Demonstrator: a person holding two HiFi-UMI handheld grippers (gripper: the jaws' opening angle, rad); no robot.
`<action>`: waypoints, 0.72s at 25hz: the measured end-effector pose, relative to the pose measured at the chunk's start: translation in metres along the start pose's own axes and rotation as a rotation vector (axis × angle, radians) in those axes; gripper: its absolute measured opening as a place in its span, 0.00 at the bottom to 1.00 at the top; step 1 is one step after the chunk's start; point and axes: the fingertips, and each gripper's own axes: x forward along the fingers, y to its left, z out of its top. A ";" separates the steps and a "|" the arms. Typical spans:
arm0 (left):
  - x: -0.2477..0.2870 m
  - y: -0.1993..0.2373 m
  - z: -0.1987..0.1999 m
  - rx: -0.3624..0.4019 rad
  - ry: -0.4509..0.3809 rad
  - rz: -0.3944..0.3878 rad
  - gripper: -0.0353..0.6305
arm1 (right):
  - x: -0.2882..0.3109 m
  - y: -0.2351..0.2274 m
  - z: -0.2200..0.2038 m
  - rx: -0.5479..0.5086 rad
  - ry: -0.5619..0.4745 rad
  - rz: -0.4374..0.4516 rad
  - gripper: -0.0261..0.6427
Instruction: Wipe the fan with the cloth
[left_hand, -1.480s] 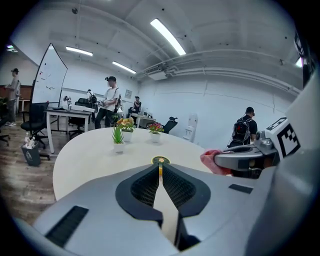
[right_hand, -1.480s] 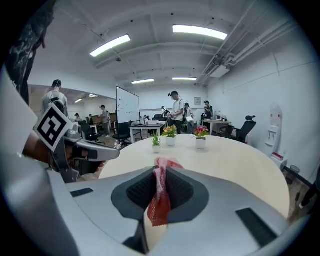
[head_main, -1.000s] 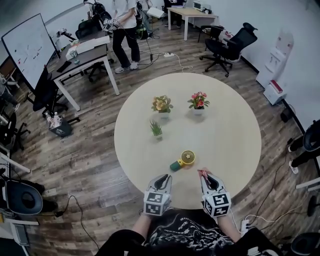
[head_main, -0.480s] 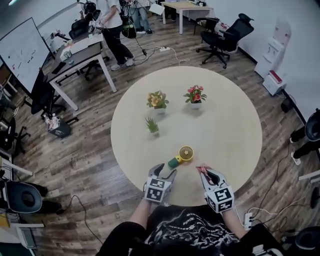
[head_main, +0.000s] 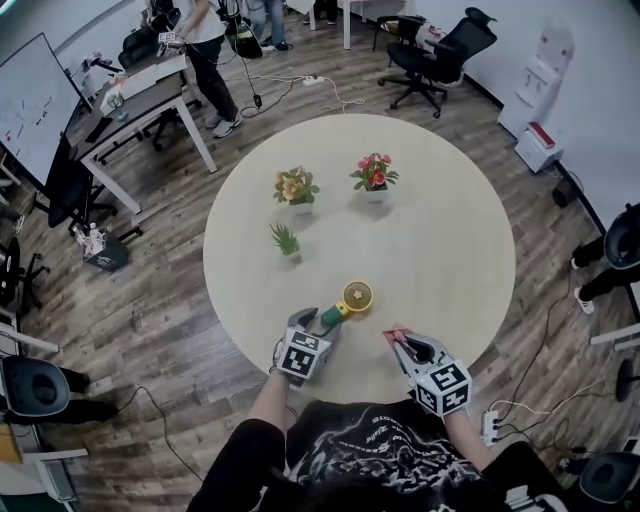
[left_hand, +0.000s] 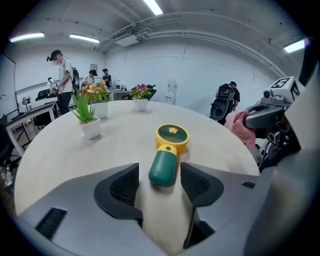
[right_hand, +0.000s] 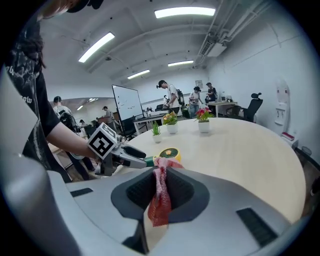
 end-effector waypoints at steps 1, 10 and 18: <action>0.003 -0.001 -0.002 0.015 0.010 -0.007 0.46 | 0.001 -0.001 0.000 -0.011 0.002 -0.006 0.12; 0.015 0.002 -0.007 0.111 0.071 -0.008 0.41 | 0.018 0.006 0.014 -0.043 0.003 0.050 0.12; 0.014 -0.001 -0.009 0.127 0.086 -0.035 0.33 | 0.034 0.019 0.022 0.016 -0.006 0.103 0.12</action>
